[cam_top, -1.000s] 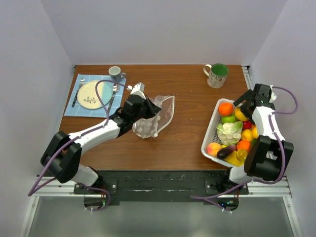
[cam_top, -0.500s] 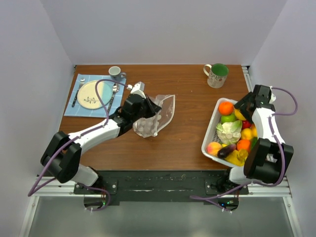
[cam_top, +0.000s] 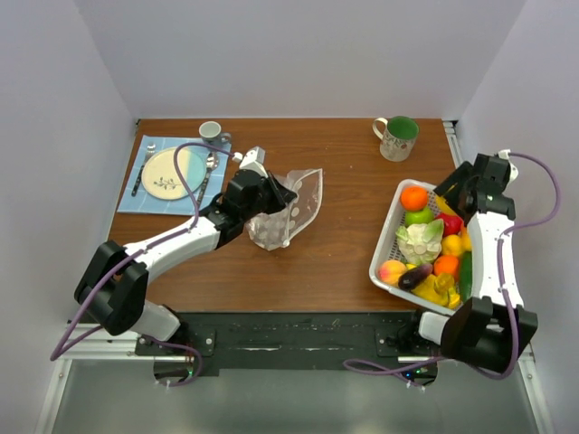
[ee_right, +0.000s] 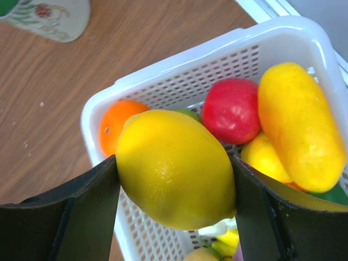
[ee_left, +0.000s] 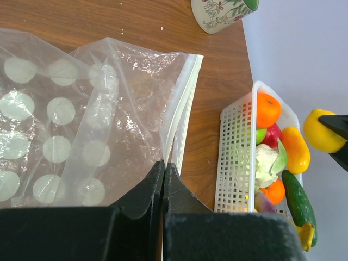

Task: Place the food in the zip-top bag and seal the zipper
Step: Pick up the fake fruit from the bin, then place the fake fruit in the zipper food storage bag.

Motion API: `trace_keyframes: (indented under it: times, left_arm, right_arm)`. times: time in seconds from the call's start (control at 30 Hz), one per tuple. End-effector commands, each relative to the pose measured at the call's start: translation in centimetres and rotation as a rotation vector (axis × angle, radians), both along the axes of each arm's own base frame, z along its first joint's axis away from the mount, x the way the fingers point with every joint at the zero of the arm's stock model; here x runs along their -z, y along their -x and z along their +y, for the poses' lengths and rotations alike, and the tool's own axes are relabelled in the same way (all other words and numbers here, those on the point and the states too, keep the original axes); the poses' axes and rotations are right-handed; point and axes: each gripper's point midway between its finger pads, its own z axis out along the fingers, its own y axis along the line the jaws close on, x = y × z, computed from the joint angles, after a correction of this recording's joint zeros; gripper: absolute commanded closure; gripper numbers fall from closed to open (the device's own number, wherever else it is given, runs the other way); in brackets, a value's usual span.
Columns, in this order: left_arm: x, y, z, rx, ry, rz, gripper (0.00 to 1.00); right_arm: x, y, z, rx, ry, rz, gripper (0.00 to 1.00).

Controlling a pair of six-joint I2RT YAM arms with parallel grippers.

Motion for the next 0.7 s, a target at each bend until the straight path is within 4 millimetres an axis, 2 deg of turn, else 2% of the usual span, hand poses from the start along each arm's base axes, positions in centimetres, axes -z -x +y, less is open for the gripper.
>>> trace_keyframes:
  times: [0.0,0.03,0.13,0.17,0.23,0.27,0.33,0.37,0.4,0.43,0.47,0.53,0.6,0.63,0.67]
  left_arm:
    - [-3.4,-0.9,-1.1,0.009,0.064,-0.071,1.00]
    - [-3.4,-1.1,-1.1,0.005,0.065,-0.069,1.00]
    - [-3.4,-1.2,-1.3,0.003,0.076,-0.068,1.00]
    - [-3.6,-1.0,-1.7,0.024,0.087,-0.066,1.00]
    - [-3.6,-1.1,-1.9,0.030,0.093,-0.060,1.00]
    - [-3.6,-1.0,-2.1,0.038,0.096,-0.057,1.00]
    - [-3.8,-0.9,-2.4,0.047,0.111,-0.051,1.00]
    - [-3.9,-0.8,-2.4,0.052,0.117,-0.049,1.00]
    - [-4.0,-0.8,-2.5,0.054,0.120,-0.046,1.00]
    - [-4.0,-0.7,-2.5,0.052,0.121,-0.046,1.00]
    - [-4.1,-0.7,-2.4,0.053,0.124,-0.045,1.00]
    - [-4.3,-0.4,-2.4,0.055,0.133,-0.043,1.00]
    - [-4.9,-0.1,-2.6,0.070,0.153,-0.046,1.00]
    - [-5.1,0.2,-2.8,0.080,0.160,-0.046,1.00]
    - [-5.4,0.5,-2.9,0.088,0.168,-0.049,1.00]
  right_arm:
    - [-4.2,-0.3,3.3,-0.109,0.035,-0.088,0.85]
    - [-4.3,-0.3,4.0,-0.123,0.029,-0.090,0.85]
    - [-5.2,-0.9,8.6,-0.230,-0.017,-0.149,0.87]
    - [-5.0,-0.9,12.3,-0.329,-0.043,-0.157,0.87]
    - [-5.4,-1.4,16.4,-0.403,-0.089,-0.207,0.87]
    - [-5.1,-0.9,20.1,-0.499,-0.110,-0.207,0.86]
    - [-4.7,-1.7,23.3,-0.537,-0.124,-0.218,0.86]
    - [-5.0,-1.4,26.0,-0.600,-0.132,-0.224,0.85]
    - [-5.0,-1.5,27.2,-0.620,-0.136,-0.221,0.85]
    - [-3.9,-1.6,29.4,-0.655,-0.147,-0.197,0.85]
    - [-4.4,-2.0,30.4,-0.665,-0.154,-0.210,0.85]
    - [-2.8,-2.7,32.8,-0.689,-0.165,-0.180,0.85]
    - [-2.5,-3.5,34.0,-0.687,-0.175,-0.173,0.85]
    - [-1.3,-3.9,34.5,-0.687,-0.176,-0.150,0.82]
    - [-1.1,-4.3,34.8,-0.684,-0.183,-0.149,0.80]
